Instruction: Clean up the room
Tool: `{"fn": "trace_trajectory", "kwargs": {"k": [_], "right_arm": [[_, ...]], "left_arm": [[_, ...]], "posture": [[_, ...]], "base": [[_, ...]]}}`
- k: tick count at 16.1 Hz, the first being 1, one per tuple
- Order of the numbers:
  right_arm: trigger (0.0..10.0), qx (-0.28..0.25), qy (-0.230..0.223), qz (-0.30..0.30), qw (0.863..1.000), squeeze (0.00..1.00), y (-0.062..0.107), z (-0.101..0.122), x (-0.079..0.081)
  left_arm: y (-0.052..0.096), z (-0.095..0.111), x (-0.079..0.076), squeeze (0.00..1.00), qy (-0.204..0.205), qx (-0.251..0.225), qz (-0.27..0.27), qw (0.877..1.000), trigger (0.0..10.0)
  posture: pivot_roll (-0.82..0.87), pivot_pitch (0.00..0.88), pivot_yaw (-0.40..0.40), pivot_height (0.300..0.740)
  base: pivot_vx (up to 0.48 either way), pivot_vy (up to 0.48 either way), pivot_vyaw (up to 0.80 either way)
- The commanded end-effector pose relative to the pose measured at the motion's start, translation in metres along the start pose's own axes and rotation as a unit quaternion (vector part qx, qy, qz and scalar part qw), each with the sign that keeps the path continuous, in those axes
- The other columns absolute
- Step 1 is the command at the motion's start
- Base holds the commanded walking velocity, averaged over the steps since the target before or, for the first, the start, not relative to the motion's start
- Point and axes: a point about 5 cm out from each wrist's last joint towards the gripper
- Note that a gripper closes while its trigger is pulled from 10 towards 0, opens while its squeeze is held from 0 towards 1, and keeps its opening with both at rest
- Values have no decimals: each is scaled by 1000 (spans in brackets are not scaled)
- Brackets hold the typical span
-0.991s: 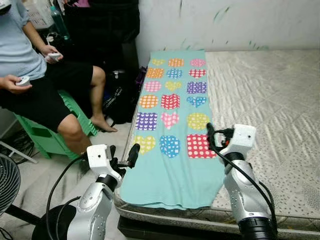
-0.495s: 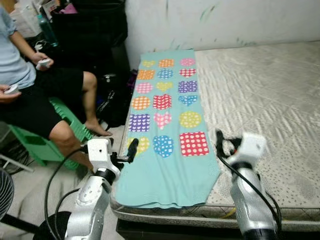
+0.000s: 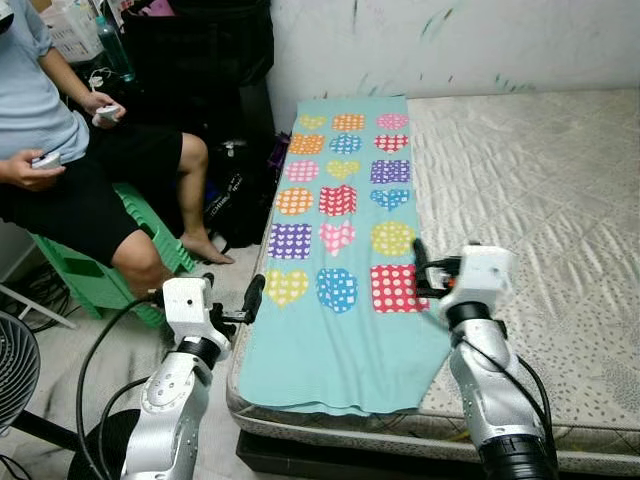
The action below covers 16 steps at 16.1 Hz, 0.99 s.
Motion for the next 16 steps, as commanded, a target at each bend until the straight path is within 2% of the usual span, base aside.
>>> {"fn": "trace_trajectory", "kwargs": {"k": [1,5,9,11,15,16], "right_arm": [[10000,8,2,9,1000,0,0,-4,4],[10000,8,39,-1,999,0,0,-6,-2],[10000,19,21,-8,1000,0,0,-10,-3],[10000,26,11,-13,1000,0,0,-12,-4],[10000,27,10,-14,999,0,1,-12,-4],[10000,26,10,-14,1000,0,1,-12,-4]], "left_arm": [[0,1,7,0,-9,0,3,1000,10000],[0,2,8,0,-11,-1,6,1000,10000],[2,1,8,0,-9,0,6,1000,10000],[2,0,8,0,-9,0,7,1000,10000],[1,0,7,0,-7,1,8,1000,10000],[1,-1,6,0,-7,2,8,1000,10000]], "posture": [[-70,0,104,740],[-69,0,102,740],[-67,0,102,740],[-68,0,100,740],[-69,0,100,740],[-69,0,102,740]], "base": [[0,0,0],[0,0,0],[0,0,0],[0,0,-800],[0,0,0],[0,0,-800]]}}
Point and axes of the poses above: a point about 5 cm out from each wrist's last joint towards the gripper, its own y axis pointing back from the gripper into the wrist, its own z axis along the axis of the wrist's last joint, x = y × z
